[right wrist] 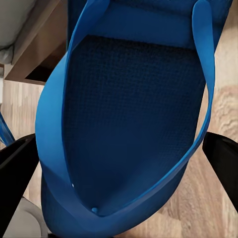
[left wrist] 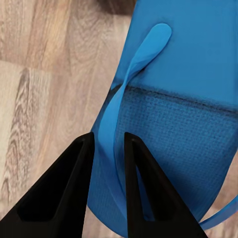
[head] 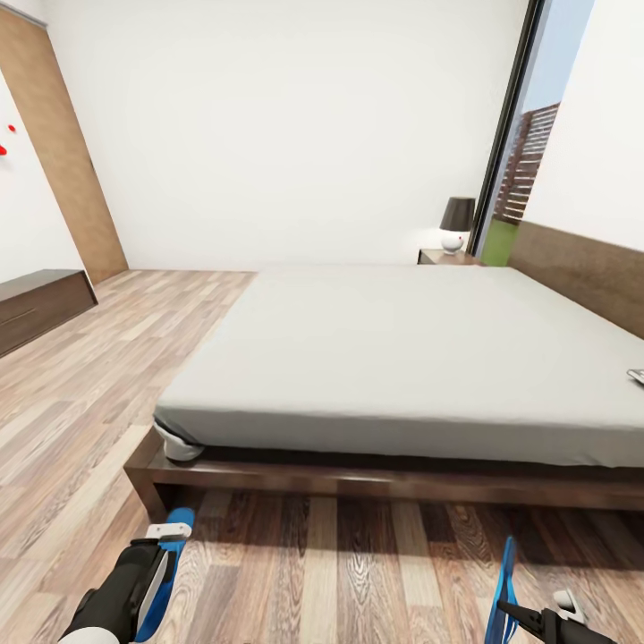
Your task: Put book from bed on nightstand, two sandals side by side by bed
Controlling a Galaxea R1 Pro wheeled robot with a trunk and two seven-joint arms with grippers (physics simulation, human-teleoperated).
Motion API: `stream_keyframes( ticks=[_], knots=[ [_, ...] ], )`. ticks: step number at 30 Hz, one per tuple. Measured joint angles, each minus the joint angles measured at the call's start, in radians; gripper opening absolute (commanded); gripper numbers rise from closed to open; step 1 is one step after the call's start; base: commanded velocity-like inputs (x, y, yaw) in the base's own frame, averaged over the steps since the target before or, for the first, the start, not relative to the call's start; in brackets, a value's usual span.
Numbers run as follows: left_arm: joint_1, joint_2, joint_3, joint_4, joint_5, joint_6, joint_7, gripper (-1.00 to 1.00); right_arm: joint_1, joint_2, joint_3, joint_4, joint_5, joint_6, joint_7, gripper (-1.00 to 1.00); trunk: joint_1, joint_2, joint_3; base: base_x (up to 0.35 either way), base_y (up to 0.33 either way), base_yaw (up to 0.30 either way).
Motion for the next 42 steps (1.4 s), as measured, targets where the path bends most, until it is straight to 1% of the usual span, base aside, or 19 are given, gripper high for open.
stream_keyframes(
  ticks=[16, 18, 21, 25, 26, 28, 29, 30, 31, 32, 34, 36, 37, 42],
  knots=[
    [0.0, -0.002, -0.003, 0.001, -0.001, -0.001, -0.001, -1.0, 0.0, 0.0, 0.001, 0.0, 0.0, -0.002, -0.001, -1.0, 0.061, -0.112, -0.05, 0.0, 0.0, 0.0],
    [0.0, -0.004, -0.003, 0.001, -0.001, -0.002, -0.002, -1.0, 0.0, 0.0, 0.0, 0.0, 0.0, -0.002, -0.001, -1.0, 0.069, -0.126, -0.056, 0.0, 0.0, 0.0],
    [0.0, -0.014, -0.003, 0.002, 0.0, -0.002, -0.002, -1.0, 0.0, -0.001, -0.004, -0.001, -0.003, 0.001, 0.002, -1.0, 0.081, -0.147, -0.066, 0.0, 0.0, 0.0],
    [0.0, -0.021, -0.003, 0.002, 0.0, -0.002, -0.002, -1.0, -0.001, -0.001, -0.01, -0.004, -0.004, 0.013, 0.007, -1.0, 0.082, -0.148, -0.081, 0.0, 0.0, 0.0],
    [0.0, -0.024, -0.003, 0.003, 0.0, -0.003, -0.002, -1.0, -0.001, -0.002, -0.01, -0.005, -0.004, 0.029, 0.008, -1.0, 0.083, -0.148, -0.085, 0.0, 0.0, 0.0],
    [0.0, -0.028, -0.004, 0.011, -0.001, -0.003, -0.002, -1.0, -0.004, -0.002, -0.012, -0.033, -0.005, 0.116, 0.008, -1.0, 0.084, -0.149, -0.093, 0.0, 0.0, 0.0],
    [0.0, -0.029, -0.005, 0.015, -0.001, -0.004, -0.001, -1.0, -0.005, -0.002, -0.015, -0.067, -0.006, 0.171, 0.008, -1.0, 0.084, -0.149, -0.097, 0.0, 0.0, 0.0],
    [0.0, -0.03, -0.005, 0.02, -0.001, -0.004, -0.001, -1.0, -0.005, -0.002, -0.012, -0.134, -0.008, 0.266, 0.008, -1.0, 0.085, -0.149, -0.101, 0.0, 0.0, 0.0],
    [0.0, -0.03, -0.006, 0.021, -0.002, -0.004, -0.001, -1.0, -0.005, -0.001, -0.018, -0.184, -0.009, 0.333, 0.009, -1.0, 0.085, -0.15, -0.104, 0.0, 0.0, 0.0],
    [0.0, -0.03, -0.006, 0.023, -0.002, -0.004, -0.001, -1.0, -0.005, -0.001, -0.013, -0.249, -0.009, 0.425, 0.009, -1.0, 0.086, -0.15, -0.108, 0.0, 0.0, 0.0],
    [0.0, -0.03, -0.006, 0.023, -0.002, -0.004, -0.001, -1.0, -0.005, -0.001, -0.013, -0.329, -0.009, 0.532, 0.009, -1.0, 0.086, -0.15, -0.116, 0.0, 0.0, 0.0],
    [0.0, -0.03, -0.006, 0.024, -0.002, -0.004, -0.001, -1.0, -0.005, -0.001, -0.012, -0.369, -0.006, 0.576, 0.009, -1.0, 0.087, -0.151, -0.124, 0.0, 0.0, 0.0],
    [0.0, -0.03, -0.006, 0.024, -0.002, -0.004, -0.001, -1.0, -0.005, -0.001, -0.011, -0.376, -0.005, 0.583, 0.009, -1.0, 0.088, -0.151, -0.128, 0.0, 0.0, 0.0],
    [0.0, -0.03, -0.006, 0.024, -0.003, -0.004, -0.001, -1.0, -0.005, -0.001, -0.012, -0.389, -0.005, 0.598, 0.009, -1.0, 0.088, -0.151, -0.128, 0.0, 0.0, 0.0]
  ],
)
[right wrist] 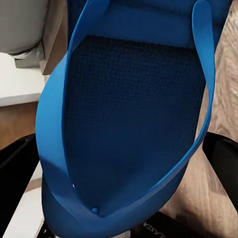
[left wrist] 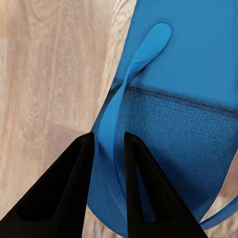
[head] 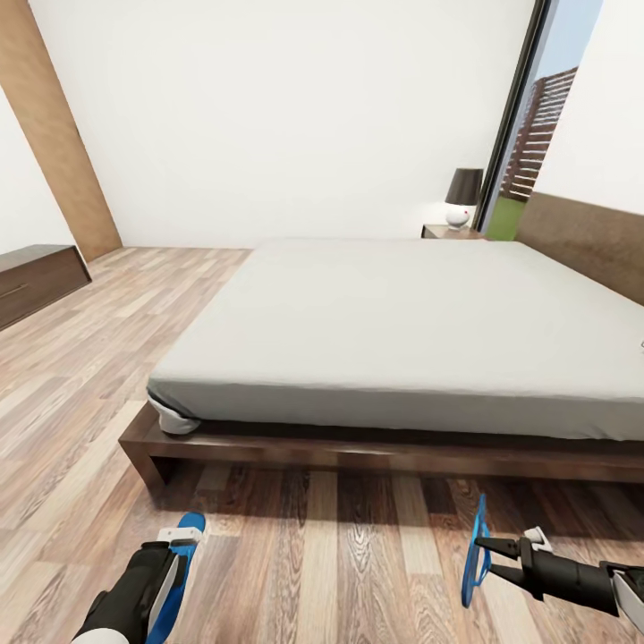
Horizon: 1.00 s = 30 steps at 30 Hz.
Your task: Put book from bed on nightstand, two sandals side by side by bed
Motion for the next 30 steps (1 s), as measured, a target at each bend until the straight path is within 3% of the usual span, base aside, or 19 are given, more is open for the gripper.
stream_keyframes(
  ticks=[10, 30],
  knots=[
    [0.0, -0.013, -0.002, 0.0, 0.003, 0.0, 0.001, -1.0, 0.0, 0.0, 0.003, 0.0, 0.002, 0.001, 0.0, -1.0, 0.005, -0.002, -0.039, 0.0, 0.0, 0.0],
    [0.0, -0.013, -0.002, 0.0, 0.001, -0.003, 0.001, -1.0, 0.0, 0.001, 0.002, 0.0, 0.002, -0.001, 0.0, -1.0, 0.014, -0.007, -0.116, 0.0, 0.0, 0.0]
  ],
)
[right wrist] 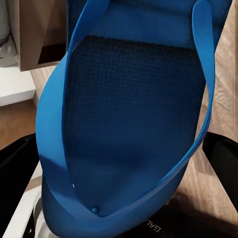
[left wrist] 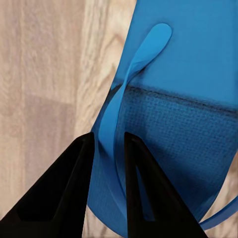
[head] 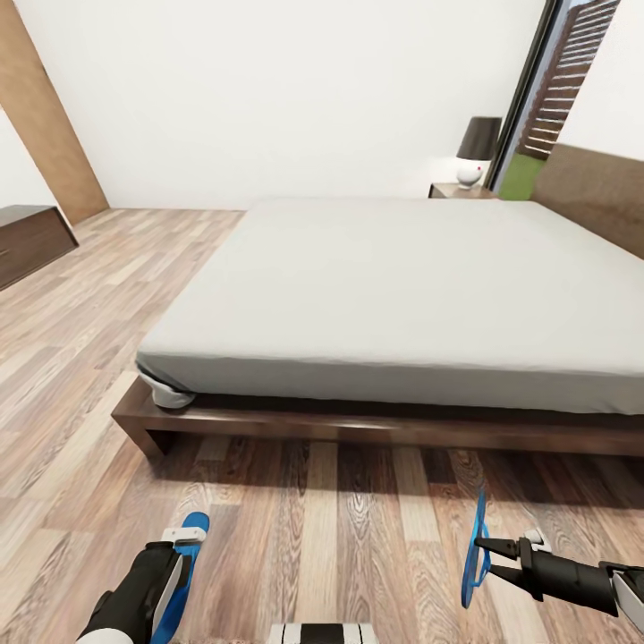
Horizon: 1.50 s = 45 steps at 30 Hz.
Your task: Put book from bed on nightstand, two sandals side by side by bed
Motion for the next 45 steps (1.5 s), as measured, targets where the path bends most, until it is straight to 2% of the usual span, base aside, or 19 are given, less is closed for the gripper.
stream_keyframes(
  ticks=[25, 31, 45],
  knots=[
    [0.0, -0.002, 0.0, 0.0, 0.0, -0.002, 0.0, -1.0, 0.0, 0.0, 0.001, 0.0, 0.001, 0.0, -0.001, -1.0, 0.011, -0.006, -0.097, 0.0, 0.0, 0.0],
    [0.0, -0.002, 0.001, 0.0, 0.0, -0.073, 0.001, -1.0, 0.0, 0.0, 0.001, 0.0, 0.001, 0.0, -0.001, -1.0, 0.014, -0.007, -0.12, 0.0, 0.0, 0.0],
    [0.0, 0.0, 0.003, -0.001, 0.002, -0.091, 0.002, -1.0, 0.0, 0.0, 0.0, 0.0, 0.002, 0.001, -0.002, -1.0, 0.014, -0.007, -0.12, 0.0, 0.0, 0.0]
  ],
)
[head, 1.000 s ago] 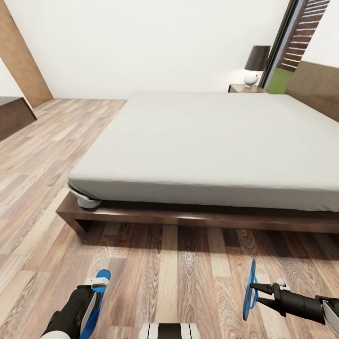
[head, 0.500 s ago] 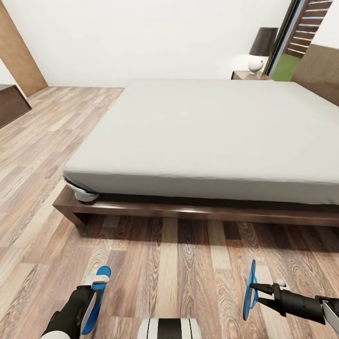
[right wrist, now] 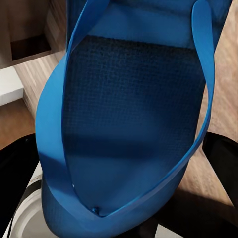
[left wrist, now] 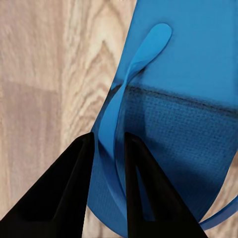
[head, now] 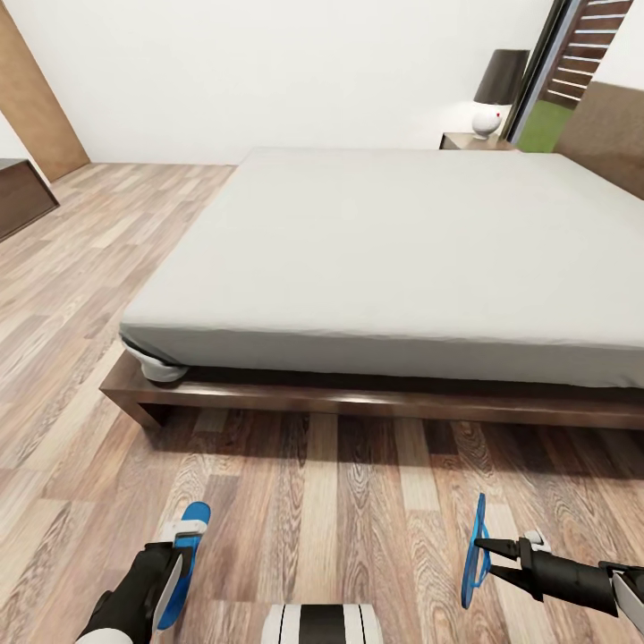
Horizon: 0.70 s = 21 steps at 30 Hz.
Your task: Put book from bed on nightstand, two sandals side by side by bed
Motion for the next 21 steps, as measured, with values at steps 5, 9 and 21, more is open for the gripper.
stream_keyframes(
  ticks=[5, 9, 21],
  knots=[
    [0.0, 0.0, -0.001, 0.0, 0.0, 0.0, 0.0, -1.0, 0.0, 0.0, 0.0, 0.0, 0.001, 0.0, 0.0, -1.0, 0.002, -0.001, -0.019, 0.0, 0.0, 0.0],
    [0.0, 0.0, -0.001, 0.0, 0.0, 0.0, 0.0, -1.0, 0.0, 0.0, 0.0, 0.0, 0.001, 0.0, 0.0, -1.0, 0.004, -0.002, -0.035, 0.0, 0.0, 0.0],
    [0.0, 0.0, -0.001, 0.0, 0.0, 0.0, 0.0, -1.0, 0.0, 0.0, 0.001, 0.0, 0.001, 0.0, 0.0, -1.0, 0.01, -0.005, -0.081, 0.0, 0.0, 0.0]
  ],
)
